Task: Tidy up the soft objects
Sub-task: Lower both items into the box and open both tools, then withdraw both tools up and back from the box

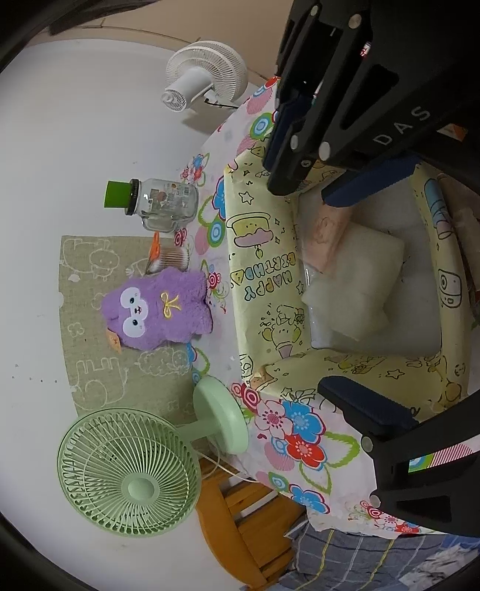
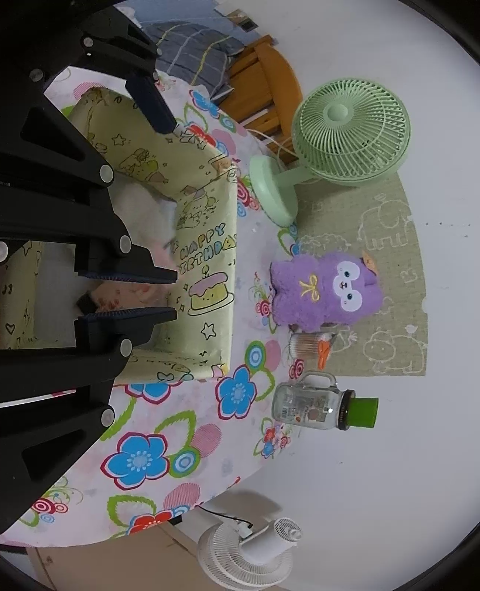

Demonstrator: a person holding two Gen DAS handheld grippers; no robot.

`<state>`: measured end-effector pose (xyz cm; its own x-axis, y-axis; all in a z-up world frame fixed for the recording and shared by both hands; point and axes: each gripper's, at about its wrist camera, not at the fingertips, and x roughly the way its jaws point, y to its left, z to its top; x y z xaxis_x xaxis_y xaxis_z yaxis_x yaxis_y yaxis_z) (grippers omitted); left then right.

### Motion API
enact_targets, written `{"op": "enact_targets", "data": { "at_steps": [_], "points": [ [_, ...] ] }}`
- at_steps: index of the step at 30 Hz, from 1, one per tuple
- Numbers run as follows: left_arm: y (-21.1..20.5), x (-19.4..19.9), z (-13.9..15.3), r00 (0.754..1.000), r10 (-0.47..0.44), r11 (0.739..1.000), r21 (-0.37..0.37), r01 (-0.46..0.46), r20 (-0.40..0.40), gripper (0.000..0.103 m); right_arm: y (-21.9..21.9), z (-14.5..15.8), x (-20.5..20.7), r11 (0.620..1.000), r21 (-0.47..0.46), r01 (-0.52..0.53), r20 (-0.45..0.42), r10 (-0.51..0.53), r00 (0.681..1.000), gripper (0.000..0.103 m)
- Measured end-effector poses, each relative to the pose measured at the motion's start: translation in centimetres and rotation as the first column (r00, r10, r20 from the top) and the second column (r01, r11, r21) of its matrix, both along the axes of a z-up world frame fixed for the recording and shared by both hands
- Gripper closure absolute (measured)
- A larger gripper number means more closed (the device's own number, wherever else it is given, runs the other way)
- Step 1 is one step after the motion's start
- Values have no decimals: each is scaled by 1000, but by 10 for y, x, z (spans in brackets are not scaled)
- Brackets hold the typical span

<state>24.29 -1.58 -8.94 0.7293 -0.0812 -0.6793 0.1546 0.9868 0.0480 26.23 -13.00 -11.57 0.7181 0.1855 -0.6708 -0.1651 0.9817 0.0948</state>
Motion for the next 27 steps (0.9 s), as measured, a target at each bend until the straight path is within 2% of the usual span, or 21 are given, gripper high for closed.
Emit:
{"op": "enact_targets", "data": {
  "at_steps": [2, 3, 5, 7, 13, 17, 24, 27],
  "points": [
    [0, -1, 0, 1000, -1, 1000, 2, 1, -1, 9, -1, 0, -1, 1000, 4, 2, -6, -2, 1000, 86],
    [-1, -2, 1, 1000, 0, 1000, 4, 0, 1, 9, -2, 0, -2, 1000, 5, 5, -8, -5, 1000, 82],
    [-1, -4, 3, 1000, 1, 1000, 7, -1, 6, 9, -4, 3, -5, 1000, 12, 13, 0, -13, 1000, 66],
    [0, -7, 5, 1000, 2, 1000, 4, -2, 12, 8, -6, 7, -11, 999, 19, 26, 30, -27, 999, 36],
    [0, -22, 17, 999, 4, 1000, -10, -4, 34, 7, -13, 25, -30, 999, 11, 40, 87, -41, 995, 26],
    [-1, -36, 30, 998, 2, 1000, -21, -1, 70, 0, -17, 37, -46, 999, 10, 43, 125, -44, 991, 17],
    [-3, -61, 48, 994, 3, 1000, -15, -1, 109, 0, -21, 55, -75, 999, 8, 53, 186, -54, 981, 4],
    [-1, -72, 55, 992, 7, 1000, -26, -4, 125, 0, -22, 64, -90, 998, 6, 57, 215, -57, 975, 2]
  ]
}}
